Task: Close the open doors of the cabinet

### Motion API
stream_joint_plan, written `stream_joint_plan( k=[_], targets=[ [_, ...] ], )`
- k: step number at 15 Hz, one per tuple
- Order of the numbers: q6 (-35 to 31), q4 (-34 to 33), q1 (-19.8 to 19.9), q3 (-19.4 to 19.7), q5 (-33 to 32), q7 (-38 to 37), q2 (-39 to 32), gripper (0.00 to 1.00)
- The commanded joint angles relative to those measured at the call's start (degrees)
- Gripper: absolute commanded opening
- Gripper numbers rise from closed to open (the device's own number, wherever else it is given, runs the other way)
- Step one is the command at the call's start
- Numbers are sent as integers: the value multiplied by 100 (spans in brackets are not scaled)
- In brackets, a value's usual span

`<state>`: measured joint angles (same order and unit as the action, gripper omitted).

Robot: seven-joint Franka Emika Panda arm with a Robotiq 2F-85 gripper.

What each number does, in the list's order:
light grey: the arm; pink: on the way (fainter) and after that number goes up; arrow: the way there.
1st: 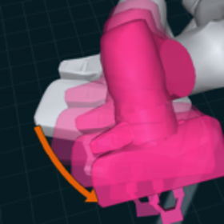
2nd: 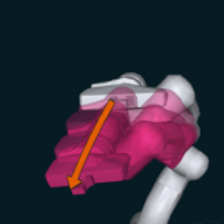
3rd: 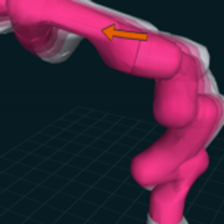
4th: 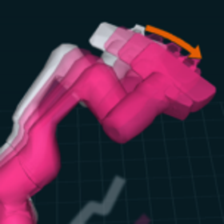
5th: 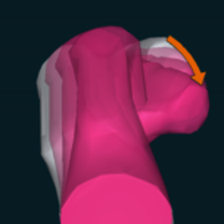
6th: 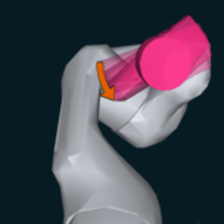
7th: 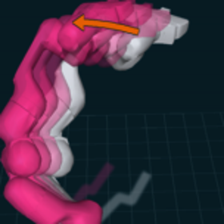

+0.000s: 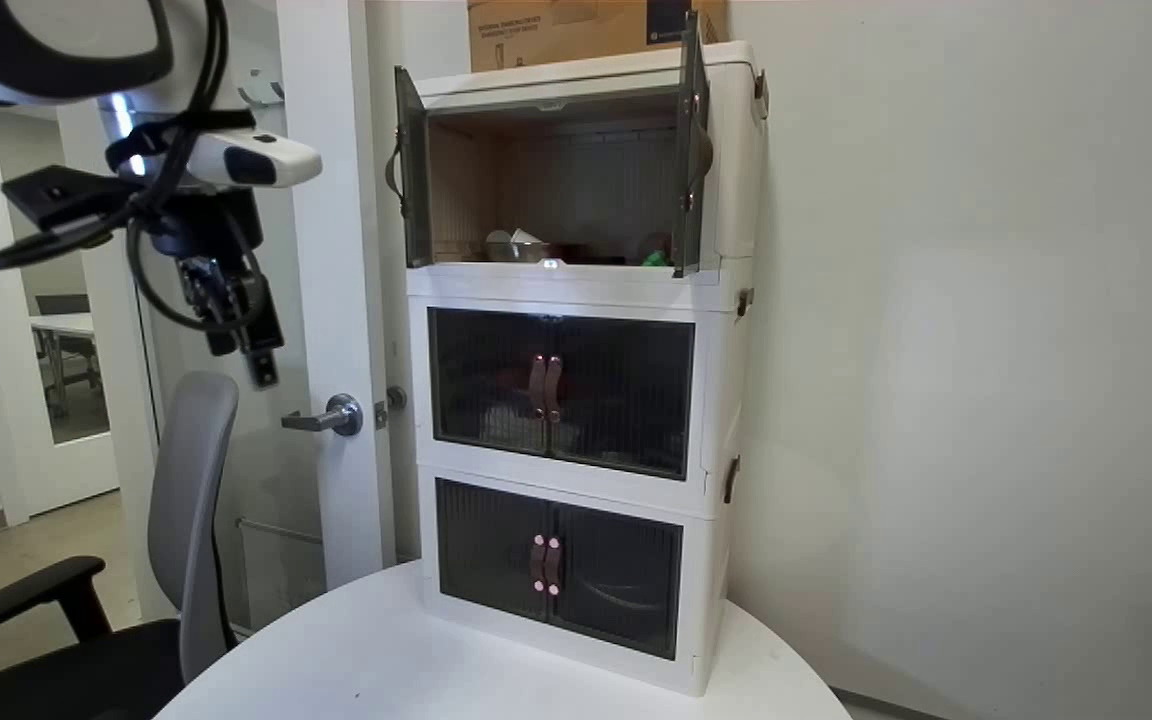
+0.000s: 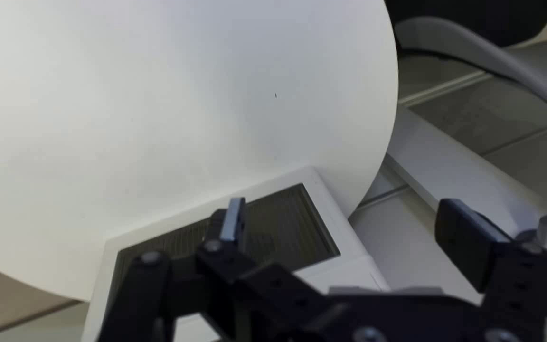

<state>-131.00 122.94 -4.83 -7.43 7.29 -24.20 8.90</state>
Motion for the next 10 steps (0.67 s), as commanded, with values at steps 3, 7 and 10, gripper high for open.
stream_joint_plan(
  k=[3, 7, 10],
  targets=[
    [-1446, -787, 167, -94, -1194, -917, -524, 100],
    [-2483, -1188, 239, -99, -2523, -1974, -775, 100],
    [-3093, -1469, 319, -47, -3875, -3024, -875, 66]
  ],
)
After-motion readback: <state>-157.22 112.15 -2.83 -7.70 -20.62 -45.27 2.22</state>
